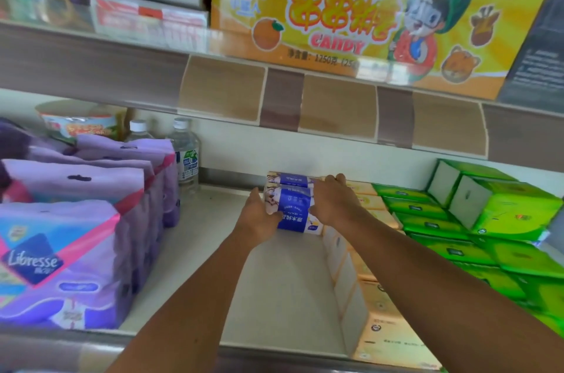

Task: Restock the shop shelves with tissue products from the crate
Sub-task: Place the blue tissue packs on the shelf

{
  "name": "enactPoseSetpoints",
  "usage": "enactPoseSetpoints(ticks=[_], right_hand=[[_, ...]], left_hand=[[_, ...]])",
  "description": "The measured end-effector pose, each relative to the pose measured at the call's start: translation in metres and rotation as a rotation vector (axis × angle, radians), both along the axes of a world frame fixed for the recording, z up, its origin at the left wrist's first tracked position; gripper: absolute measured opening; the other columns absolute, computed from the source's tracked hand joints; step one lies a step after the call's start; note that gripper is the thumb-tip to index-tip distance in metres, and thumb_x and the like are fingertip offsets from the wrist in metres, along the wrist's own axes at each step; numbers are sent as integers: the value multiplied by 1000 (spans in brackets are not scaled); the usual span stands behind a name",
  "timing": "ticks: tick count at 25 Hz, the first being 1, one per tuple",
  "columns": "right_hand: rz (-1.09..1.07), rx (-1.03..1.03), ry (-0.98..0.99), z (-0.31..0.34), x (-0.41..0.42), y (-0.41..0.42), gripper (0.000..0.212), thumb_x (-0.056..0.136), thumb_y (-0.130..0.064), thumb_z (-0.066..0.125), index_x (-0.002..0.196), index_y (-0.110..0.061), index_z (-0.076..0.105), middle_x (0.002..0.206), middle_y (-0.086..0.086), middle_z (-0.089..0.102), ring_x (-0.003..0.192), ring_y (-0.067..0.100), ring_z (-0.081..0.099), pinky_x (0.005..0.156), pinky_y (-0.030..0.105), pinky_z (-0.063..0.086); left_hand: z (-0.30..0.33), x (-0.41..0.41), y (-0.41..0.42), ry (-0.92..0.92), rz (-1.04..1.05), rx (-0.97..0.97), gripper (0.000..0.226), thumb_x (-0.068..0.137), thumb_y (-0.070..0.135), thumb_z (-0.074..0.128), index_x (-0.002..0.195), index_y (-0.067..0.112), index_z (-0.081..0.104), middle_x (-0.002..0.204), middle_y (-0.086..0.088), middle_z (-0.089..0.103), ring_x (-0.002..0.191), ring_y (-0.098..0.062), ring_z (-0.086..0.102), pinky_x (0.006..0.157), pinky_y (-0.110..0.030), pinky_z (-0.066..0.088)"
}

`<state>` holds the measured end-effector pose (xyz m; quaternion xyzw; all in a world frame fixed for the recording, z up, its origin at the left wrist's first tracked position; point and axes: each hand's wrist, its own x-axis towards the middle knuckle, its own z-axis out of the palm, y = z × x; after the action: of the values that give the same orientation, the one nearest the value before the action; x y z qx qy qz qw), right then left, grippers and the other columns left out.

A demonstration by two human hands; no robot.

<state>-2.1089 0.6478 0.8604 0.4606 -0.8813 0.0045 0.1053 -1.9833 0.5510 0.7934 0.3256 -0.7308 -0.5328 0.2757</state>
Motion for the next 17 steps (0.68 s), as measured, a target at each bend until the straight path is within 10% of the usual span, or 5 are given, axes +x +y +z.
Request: enactPoseSetpoints(ticks=[4, 9, 17], right_hand=[[59, -155, -174, 15, 16, 30, 56, 89, -40, 64, 135, -17, 45, 132, 7, 53, 121, 21, 48, 90, 31, 46], [138, -349, -220, 28, 38, 128, 50, 93, -36, 57, 139, -23, 46, 130, 2, 59, 113, 18, 58, 91, 27, 46], [-54, -653, -77, 3, 47, 367, 41, 85, -33, 64, 124, -19, 61, 106, -2, 68, 91, 7, 61, 75, 17, 42]], left_hand=[[17, 18, 21, -31, 114, -235, 59, 91, 28, 65, 141, 17, 37, 142, -4, 44, 121, -12, 47, 62, -6, 40], [49, 22, 92, 80, 35, -494, 37, 93, 24, 57, 130, 22, 51, 128, 4, 56, 115, -13, 55, 93, -32, 52], [64, -22, 310, 253, -413, -581, 27, 91, 27, 60, 117, 25, 58, 105, 12, 65, 96, -5, 60, 84, -26, 48]])
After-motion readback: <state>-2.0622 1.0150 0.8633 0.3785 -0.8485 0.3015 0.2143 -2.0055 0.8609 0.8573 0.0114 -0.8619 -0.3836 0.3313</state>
